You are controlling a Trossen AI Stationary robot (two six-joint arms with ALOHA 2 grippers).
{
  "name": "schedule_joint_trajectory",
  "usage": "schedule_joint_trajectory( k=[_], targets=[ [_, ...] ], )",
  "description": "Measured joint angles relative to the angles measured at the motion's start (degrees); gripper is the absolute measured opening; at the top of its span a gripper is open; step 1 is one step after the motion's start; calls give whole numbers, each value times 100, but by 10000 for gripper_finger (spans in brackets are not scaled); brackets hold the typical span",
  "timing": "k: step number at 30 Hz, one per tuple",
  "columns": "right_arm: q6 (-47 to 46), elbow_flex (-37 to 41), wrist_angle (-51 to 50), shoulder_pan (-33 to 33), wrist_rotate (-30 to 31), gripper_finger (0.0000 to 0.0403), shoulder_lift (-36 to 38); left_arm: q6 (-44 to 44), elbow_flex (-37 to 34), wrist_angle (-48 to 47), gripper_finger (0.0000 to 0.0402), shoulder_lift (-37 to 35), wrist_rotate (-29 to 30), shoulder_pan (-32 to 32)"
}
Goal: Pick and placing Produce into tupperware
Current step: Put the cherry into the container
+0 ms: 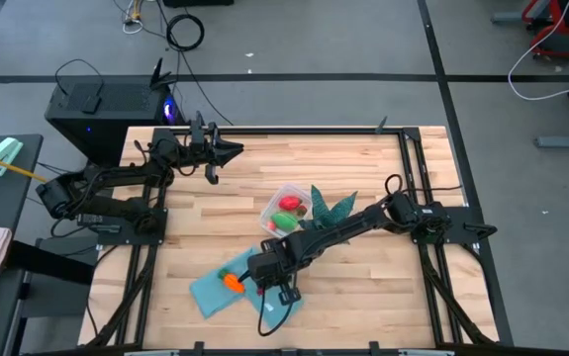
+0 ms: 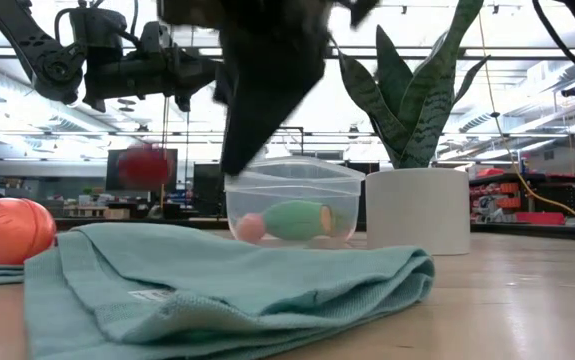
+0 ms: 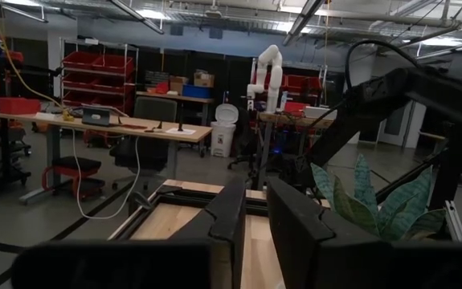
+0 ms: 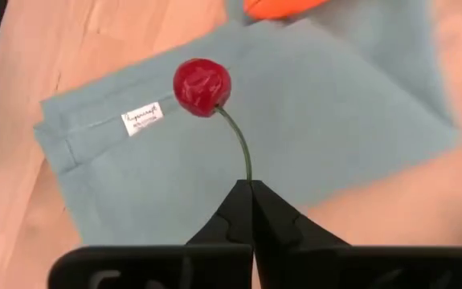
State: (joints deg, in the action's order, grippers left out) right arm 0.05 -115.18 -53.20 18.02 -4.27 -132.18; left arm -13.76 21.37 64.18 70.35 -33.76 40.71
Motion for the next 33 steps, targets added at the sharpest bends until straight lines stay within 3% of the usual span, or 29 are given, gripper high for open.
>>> schedule_joint_trajectory(
  k=[4, 9, 14, 22, 33],
  targets=[
    [130, -856, -881, 0, 391, 1, 0, 0, 0, -11, 62, 0, 0, 0],
    [571, -2007, -2232, -196, 1515, 0, 20, 0, 0, -11, 58, 0, 0, 0],
    [481, -1678, -2555, -846, 2044, 0, 581, -2, 0, -16, 60, 0, -6, -2],
    [361, -1668, -2800, -1749, 1722, 0, 704, 54, 0, -62, 62, 0, 2, 37],
    [331, -1659, -3219, -1862, 1347, 0, 658, 87, 0, -63, 60, 0, 0, 37]
  ],
)
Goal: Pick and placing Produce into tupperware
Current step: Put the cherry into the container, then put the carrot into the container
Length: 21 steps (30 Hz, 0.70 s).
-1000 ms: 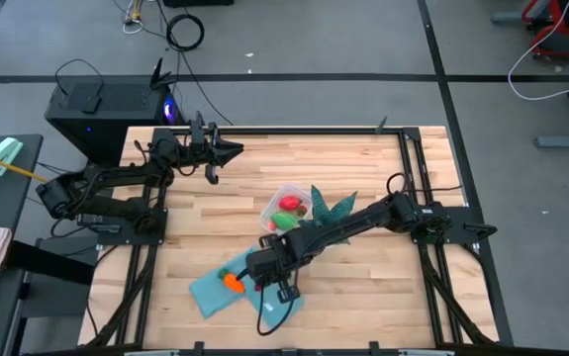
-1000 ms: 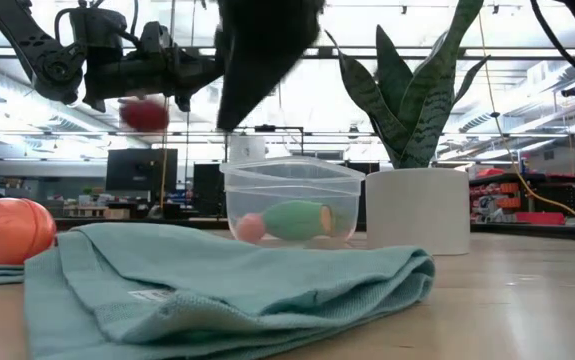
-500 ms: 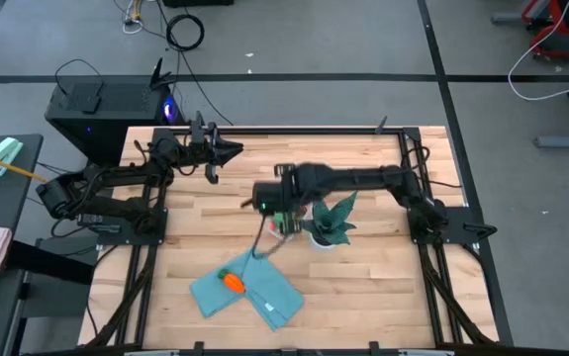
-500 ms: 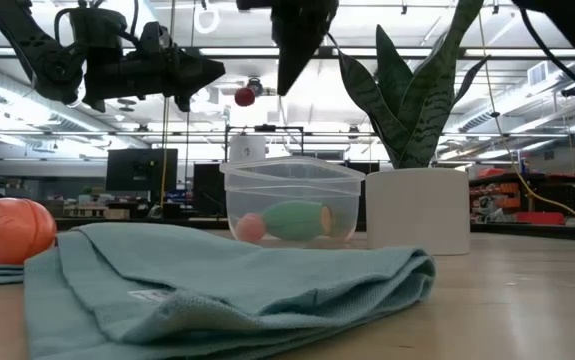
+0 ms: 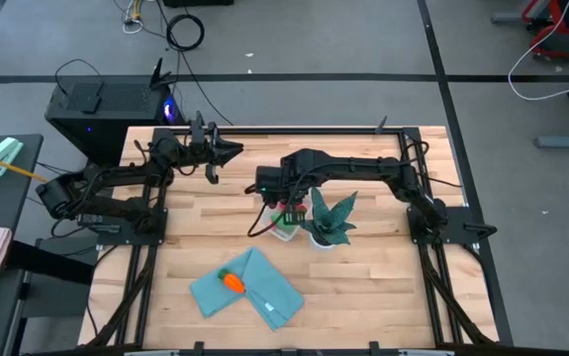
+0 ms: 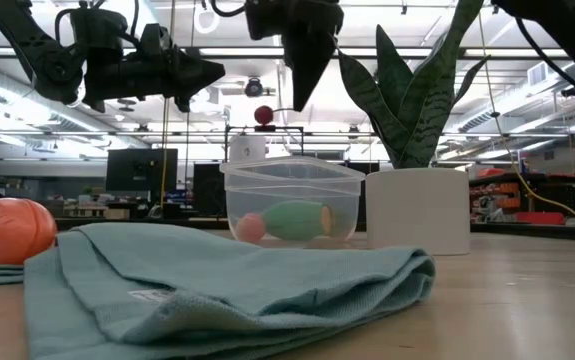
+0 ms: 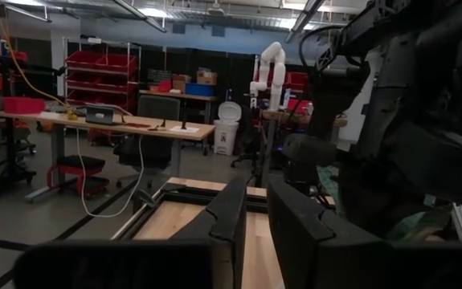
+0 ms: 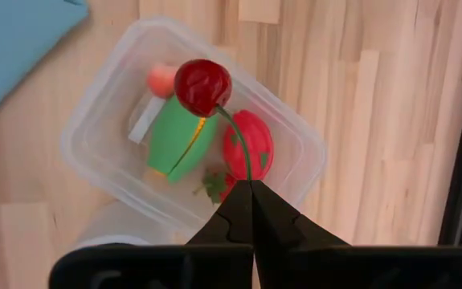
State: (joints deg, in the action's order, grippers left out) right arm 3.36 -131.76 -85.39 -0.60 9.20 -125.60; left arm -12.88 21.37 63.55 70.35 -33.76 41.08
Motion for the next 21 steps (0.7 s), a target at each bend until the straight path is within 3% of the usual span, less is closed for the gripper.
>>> schedule_joint_trajectory(
  k=[4, 15, 21],
  targets=[
    [49, 0, 6, 15, -105, 15, 0, -6, 0, 2, 63, 0, 0, 0],
    [38, -1, 13, 51, 43, 134, -1, 0, 0, 3, 59, 0, 0, 0],
    [194, -316, 277, 198, 124, 152, 17, 11, 0, 7, 64, 0, 0, 0]
  ],
)
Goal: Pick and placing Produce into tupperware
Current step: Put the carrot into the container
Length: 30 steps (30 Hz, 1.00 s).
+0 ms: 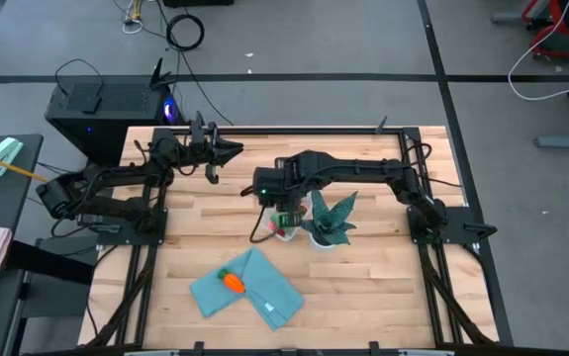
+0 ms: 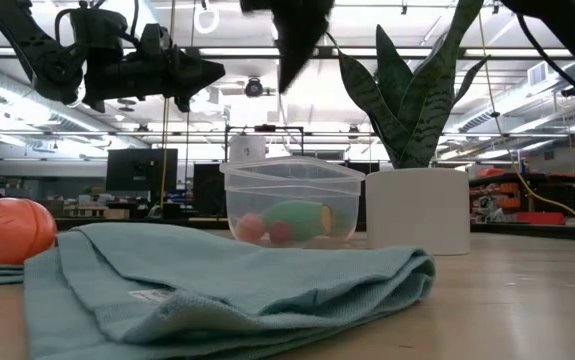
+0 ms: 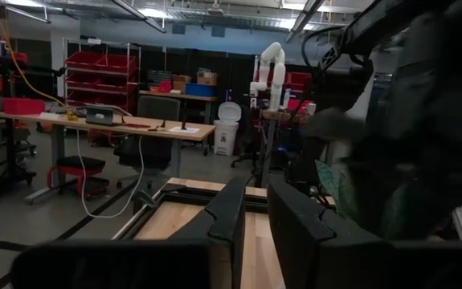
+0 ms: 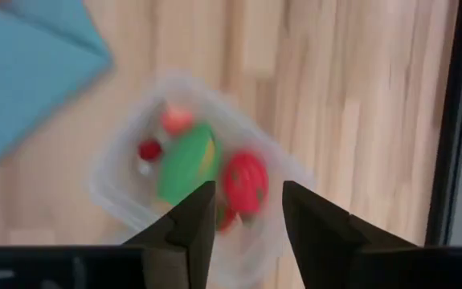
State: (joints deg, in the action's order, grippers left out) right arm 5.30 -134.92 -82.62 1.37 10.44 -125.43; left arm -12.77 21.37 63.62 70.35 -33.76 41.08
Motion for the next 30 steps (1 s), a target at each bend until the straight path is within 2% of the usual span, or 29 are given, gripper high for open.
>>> schedule_joint_trajectory(
  k=[3, 6, 10, 14, 18, 20, 26, 30],
  targets=[
    [124, 3, 592, 182, -110, 152, 86, 44, 0, 2, 60, 0, 2, 0],
    [-90, -12, 1330, 407, -492, 149, 130, 44, 0, 3, 57, 0, 2, 0],
    [-402, 73, 2153, 1056, -984, 148, 97, 37, 0, -9, 56, 0, 2, 0],
    [-374, 470, 2889, 1743, -794, 148, -6, 36, 0, -7, 61, 0, 2, 0],
    [-400, 1199, 3665, 2173, -242, 149, -36, -54, 0, -8, 64, 0, -74, 0],
    [-383, 1662, 4189, 2277, -15, 149, -32, -140, 0, -5, 63, 0, -390, 7],
    [-400, 2658, 5320, 2222, 207, 149, -39, -318, 0, -3, 66, 0, -1961, 119],
    [-489, 3071, 6124, 2039, 328, 149, -37, -398, 0, -9, 72, 0, -2521, 247]
  ],
)
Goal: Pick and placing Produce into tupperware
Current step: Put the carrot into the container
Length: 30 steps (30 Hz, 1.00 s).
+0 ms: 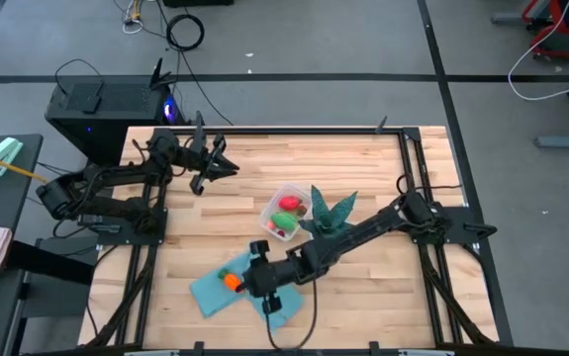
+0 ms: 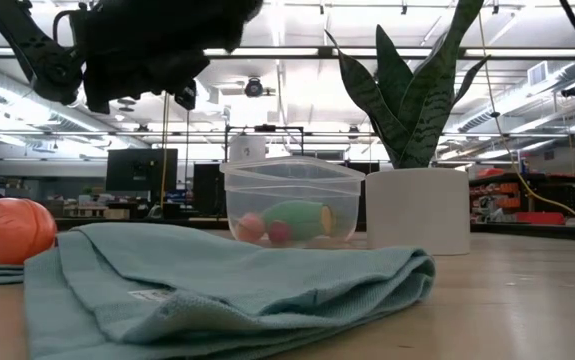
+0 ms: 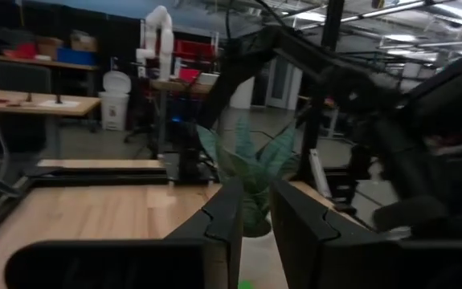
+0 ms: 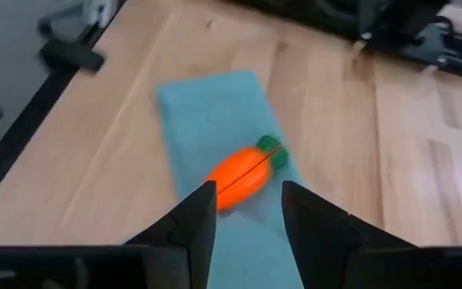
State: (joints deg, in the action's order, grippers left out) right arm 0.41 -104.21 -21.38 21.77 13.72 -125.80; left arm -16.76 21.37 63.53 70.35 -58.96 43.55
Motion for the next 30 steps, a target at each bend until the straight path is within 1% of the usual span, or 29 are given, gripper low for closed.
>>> schedule_joint_trajectory(
  k=[3, 7, 11, 13, 15, 17, 20, 22, 25, 26, 28, 30],
  targets=[
    [-103, 341, 565, -184, -9, 150, 1, -78, 0, -4, 74, -1, -126, 94],
    [-312, 659, 972, -392, -328, 161, 3, -79, 0, -12, 75, 0, -299, 184],
    [-497, 725, 1260, -490, -750, 190, -7, -64, 0, -10, 74, 0, -332, 205],
    [-607, 707, 1579, -495, -845, 207, -35, -63, 0, -12, 75, 0, -326, 205],
    [-725, 711, 1691, -488, -876, 224, -61, -61, 0, -1, 78, -2, -336, 203],
    [-833, 713, 1703, -473, -875, 236, -84, -65, 0, -7, 80, 0, -330, 205],
    [-784, 670, 1653, -399, -837, 242, -134, -65, 0, -2, 79, 0, -332, 203],
    [-657, 529, 1673, -311, -825, 241, -250, -65, 0, 3, 77, -2, -329, 203],
    [-446, 256, 1366, -160, -756, 234, -346, -66, 0, 10, 76, -2, -329, 203],
    [-370, 131, 1354, -116, -706, 231, -384, -70, 0, -1, 77, -2, -324, 203],
    [-300, -74, 951, -26, -505, 227, -391, -79, 0, 15, 80, -2, -329, 203],
    [-293, -235, 848, -2, -392, 224, -437, -76, -2, -26, 82, 0, -327, 201]
  ],
)
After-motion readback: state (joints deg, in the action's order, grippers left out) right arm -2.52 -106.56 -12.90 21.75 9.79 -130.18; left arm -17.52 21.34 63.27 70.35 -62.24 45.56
